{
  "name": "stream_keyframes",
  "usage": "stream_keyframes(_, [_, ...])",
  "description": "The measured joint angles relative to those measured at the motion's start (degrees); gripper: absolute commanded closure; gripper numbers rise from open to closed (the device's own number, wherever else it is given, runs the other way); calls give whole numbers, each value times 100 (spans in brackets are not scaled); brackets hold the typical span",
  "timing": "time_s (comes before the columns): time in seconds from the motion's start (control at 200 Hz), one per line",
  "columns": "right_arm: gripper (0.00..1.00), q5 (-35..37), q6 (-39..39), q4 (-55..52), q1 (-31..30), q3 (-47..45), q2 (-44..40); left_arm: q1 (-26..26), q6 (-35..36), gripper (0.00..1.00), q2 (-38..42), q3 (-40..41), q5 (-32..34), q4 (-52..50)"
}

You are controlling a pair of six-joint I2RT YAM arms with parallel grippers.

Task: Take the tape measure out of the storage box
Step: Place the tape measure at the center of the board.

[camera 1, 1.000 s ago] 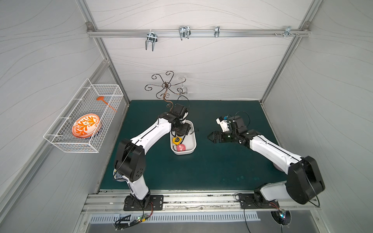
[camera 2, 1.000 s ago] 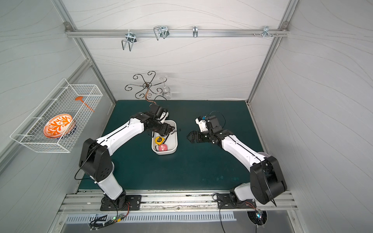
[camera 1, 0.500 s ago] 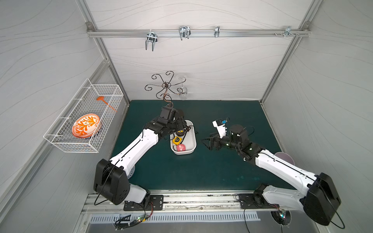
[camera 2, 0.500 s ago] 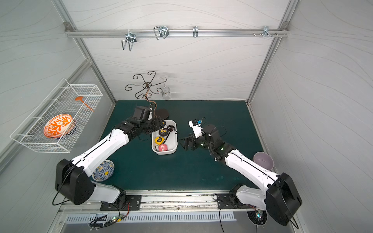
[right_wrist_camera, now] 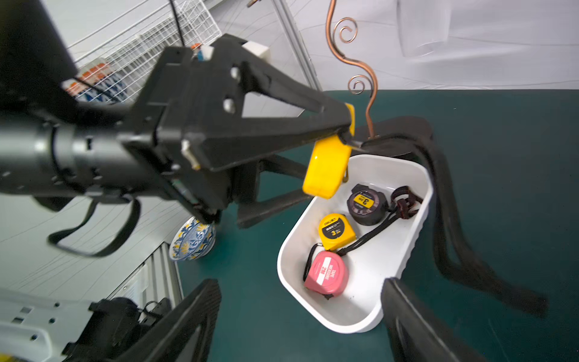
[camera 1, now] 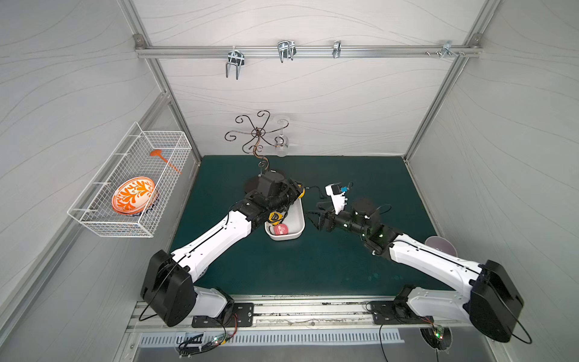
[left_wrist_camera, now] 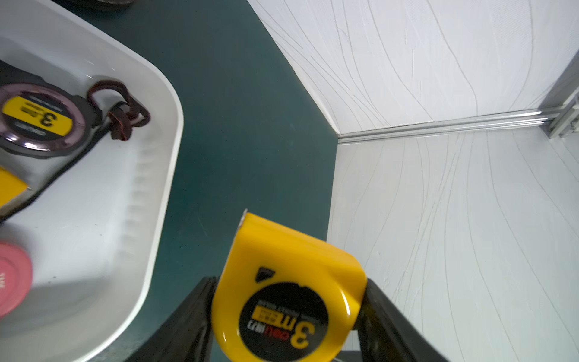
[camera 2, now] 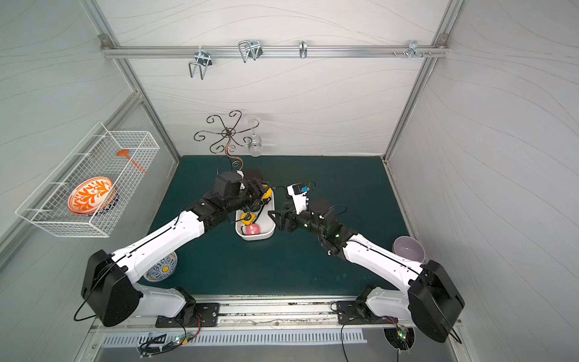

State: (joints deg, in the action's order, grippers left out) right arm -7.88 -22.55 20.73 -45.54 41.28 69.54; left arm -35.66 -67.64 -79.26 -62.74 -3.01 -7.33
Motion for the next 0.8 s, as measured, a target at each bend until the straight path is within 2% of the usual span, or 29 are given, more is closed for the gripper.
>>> stream_keyframes(0.3, [23, 584, 42, 297, 22, -13, 186, -542, -302, 100, -83, -2, 396, 260])
stream_keyframes(0.39, [30, 647, 26, 466, 70, -103, 219, -621, -350, 100, -90, 0, 472, 286])
stream_keyframes(0.535, [44, 612, -44, 675, 221, -208, 289, -721, -431, 100, -94, 0, 566, 302])
stream_keyframes(0.795, [51, 332, -223, 1104, 341, -278, 413, -826, -551, 100, -144, 96, 643, 503])
